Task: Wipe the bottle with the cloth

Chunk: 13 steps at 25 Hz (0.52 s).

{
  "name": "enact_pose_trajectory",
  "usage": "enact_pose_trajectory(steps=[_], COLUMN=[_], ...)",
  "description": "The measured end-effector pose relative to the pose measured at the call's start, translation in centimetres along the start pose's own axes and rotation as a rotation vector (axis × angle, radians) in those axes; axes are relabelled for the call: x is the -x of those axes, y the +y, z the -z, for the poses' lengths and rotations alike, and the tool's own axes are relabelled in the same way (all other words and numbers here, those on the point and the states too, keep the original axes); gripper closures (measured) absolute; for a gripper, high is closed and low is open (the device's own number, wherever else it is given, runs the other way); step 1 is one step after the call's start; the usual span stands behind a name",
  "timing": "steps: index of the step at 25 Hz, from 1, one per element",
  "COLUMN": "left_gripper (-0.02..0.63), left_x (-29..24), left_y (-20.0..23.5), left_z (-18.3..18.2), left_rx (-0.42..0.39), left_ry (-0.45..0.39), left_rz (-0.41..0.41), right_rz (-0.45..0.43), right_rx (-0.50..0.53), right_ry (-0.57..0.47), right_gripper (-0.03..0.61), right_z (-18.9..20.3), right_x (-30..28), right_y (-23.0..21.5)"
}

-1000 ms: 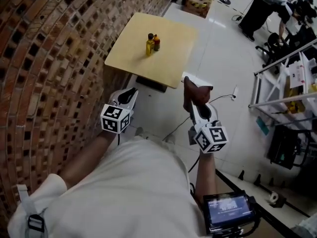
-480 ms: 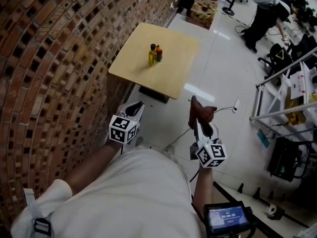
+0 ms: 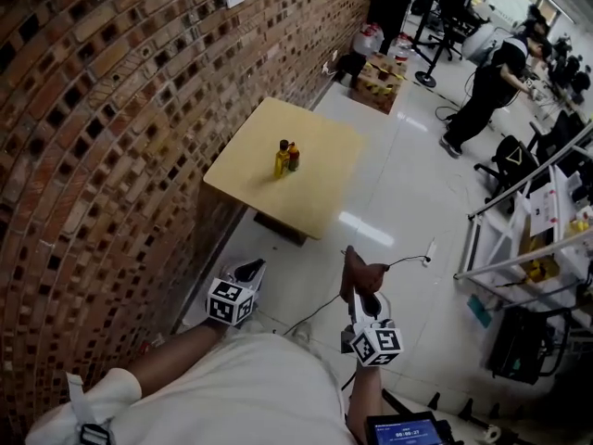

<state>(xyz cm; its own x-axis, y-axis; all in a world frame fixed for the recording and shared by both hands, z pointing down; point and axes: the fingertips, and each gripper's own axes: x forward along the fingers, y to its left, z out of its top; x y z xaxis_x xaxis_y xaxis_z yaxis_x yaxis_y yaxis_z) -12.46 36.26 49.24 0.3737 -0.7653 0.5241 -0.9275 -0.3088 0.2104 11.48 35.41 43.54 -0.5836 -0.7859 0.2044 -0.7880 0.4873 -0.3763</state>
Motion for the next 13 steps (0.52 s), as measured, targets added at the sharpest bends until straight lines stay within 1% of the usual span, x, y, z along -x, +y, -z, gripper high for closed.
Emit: enact_pose_trajectory(steps=[2, 4, 7, 9, 13], left_gripper=[0.574, 0.574, 0.574, 0.574, 0.574], left_x=[-0.3, -0.6, -1.1, -1.4, -1.6], left_y=[-1.1, -3.2, -6.3, -7.0, -7.3], left_z=[0.5, 1.7, 3.2, 3.1, 2.6], left_rx=[0.02, 0.032, -0.001, -0.005, 0.017], left_ry=[0.002, 0.021, 0.031, 0.009, -0.023], left_rz=[0.002, 0.022, 0.057, 0.051, 0.02], right_rz=[-0.015, -0.024, -0.028, -0.033, -0.044], right_rx=[0.001, 0.001, 0.0, 0.005, 0.012], right_ry=[0.005, 0.012, 0.018, 0.016, 0.019], right_gripper=[0.517, 0.517, 0.518, 0.518, 0.518], right_z=[0.1, 0.2, 0.2, 0.0, 0.1], right_x=[0.4, 1.2, 2.6, 3.3, 4.6], right_y=[-0.4, -0.8, -1.7, -2.2, -2.8])
